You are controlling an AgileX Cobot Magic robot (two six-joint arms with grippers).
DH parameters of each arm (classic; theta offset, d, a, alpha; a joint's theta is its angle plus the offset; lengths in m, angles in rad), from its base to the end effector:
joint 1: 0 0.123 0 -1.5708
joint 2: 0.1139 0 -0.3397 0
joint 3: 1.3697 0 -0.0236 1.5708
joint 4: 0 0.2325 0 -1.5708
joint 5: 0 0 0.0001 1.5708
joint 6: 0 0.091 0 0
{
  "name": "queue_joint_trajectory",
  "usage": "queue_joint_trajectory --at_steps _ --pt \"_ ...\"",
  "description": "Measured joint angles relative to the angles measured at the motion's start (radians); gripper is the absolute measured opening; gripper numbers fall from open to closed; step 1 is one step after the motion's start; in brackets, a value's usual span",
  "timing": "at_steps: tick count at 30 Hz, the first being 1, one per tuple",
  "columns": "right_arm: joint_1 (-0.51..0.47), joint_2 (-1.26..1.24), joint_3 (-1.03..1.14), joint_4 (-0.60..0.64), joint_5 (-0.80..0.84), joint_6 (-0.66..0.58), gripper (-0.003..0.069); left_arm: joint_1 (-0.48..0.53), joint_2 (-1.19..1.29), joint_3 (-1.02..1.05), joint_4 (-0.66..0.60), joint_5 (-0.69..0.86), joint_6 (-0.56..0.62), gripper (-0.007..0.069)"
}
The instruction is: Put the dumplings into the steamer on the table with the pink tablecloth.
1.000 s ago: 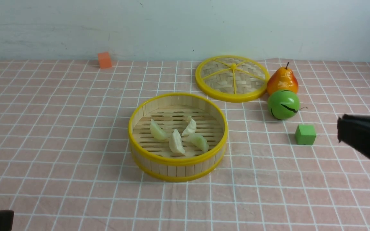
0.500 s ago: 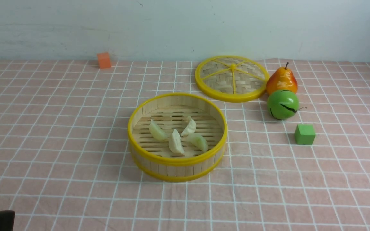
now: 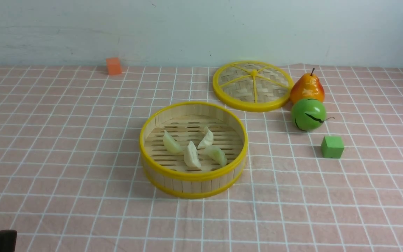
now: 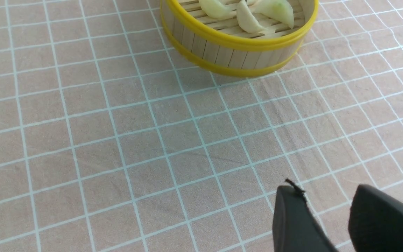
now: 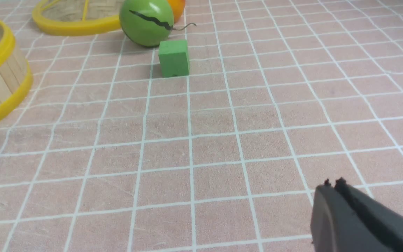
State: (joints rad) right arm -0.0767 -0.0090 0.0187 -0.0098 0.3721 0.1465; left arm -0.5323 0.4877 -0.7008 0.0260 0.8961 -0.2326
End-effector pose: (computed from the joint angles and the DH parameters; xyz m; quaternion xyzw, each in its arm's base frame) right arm -0.0208 0.0013 0.1736 0.0869 0.7985 0.0166 0.5954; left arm 0.0098 -0.0036 0.3554 0.1343 0.8732 -0.1629 0.4393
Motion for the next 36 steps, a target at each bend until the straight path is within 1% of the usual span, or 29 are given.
queue_joint_trajectory --at_steps 36 --pt "0.0 0.0 -0.004 0.0 0.015 0.001 0.0004 0.0 -0.014 0.003 0.0 -0.003 0.0 0.0237"
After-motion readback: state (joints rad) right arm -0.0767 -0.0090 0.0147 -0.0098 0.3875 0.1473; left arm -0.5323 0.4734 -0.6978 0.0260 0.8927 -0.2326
